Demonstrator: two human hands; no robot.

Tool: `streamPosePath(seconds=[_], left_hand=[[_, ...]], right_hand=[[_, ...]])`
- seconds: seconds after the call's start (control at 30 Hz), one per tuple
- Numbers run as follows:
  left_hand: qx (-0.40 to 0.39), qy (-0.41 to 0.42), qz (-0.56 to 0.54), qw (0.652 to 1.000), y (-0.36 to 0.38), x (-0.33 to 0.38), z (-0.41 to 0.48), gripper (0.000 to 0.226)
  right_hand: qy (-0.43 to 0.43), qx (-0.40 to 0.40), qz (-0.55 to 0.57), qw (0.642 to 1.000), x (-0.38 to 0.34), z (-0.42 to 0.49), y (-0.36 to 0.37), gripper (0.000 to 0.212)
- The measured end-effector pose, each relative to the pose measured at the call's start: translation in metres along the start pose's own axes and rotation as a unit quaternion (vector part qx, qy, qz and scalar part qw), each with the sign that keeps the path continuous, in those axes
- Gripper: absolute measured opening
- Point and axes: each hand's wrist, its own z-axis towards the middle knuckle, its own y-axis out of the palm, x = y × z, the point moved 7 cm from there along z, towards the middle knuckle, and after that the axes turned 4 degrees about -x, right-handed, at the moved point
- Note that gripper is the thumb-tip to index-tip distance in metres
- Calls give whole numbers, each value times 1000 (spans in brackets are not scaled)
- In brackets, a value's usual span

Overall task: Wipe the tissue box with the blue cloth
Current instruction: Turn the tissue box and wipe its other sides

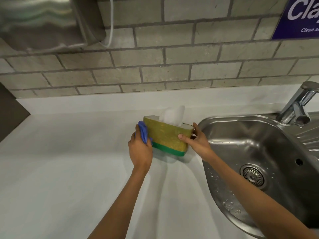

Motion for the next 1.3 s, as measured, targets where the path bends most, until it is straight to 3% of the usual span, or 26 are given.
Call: streamPosePath(seconds=[0.13, 0.27, 0.4, 0.6, 0.77, 0.9, 1.1, 1.3], left_hand=[[-24, -92, -37, 995, -3, -17, -6, 27], [-42, -154, -61, 985, -4, -28, -10, 19], [-44, -224, -140, 963, -2, -37, -17, 28], [-37, -245, -222, 943, 11, -31, -35, 18], [-101, -263, -280, 918, 43, -17, -67, 26], [-119, -283, -290, 906, 41, -27, -68, 15], [-104, -334, -360, 865, 28, -40, -76, 21], [-144, -314, -343, 873, 24, -30, -83, 10]], right_hand=[[-13, -49, -22, 998, -4, -4, 4, 129], [2, -101, -42, 994, -7, -9, 6, 124], [4, -119, -18, 993, -7, -14, 4, 110], [-2, -99, -6, 995, 2, -17, 3, 105], [-30, -71, -15, 997, 3, -20, 9, 95], [-29, -62, 2, 998, 1, -27, 4, 90], [30, -36, 28, 999, 4, -30, -7, 61], [33, -46, 27, 998, 9, -48, -5, 54]])
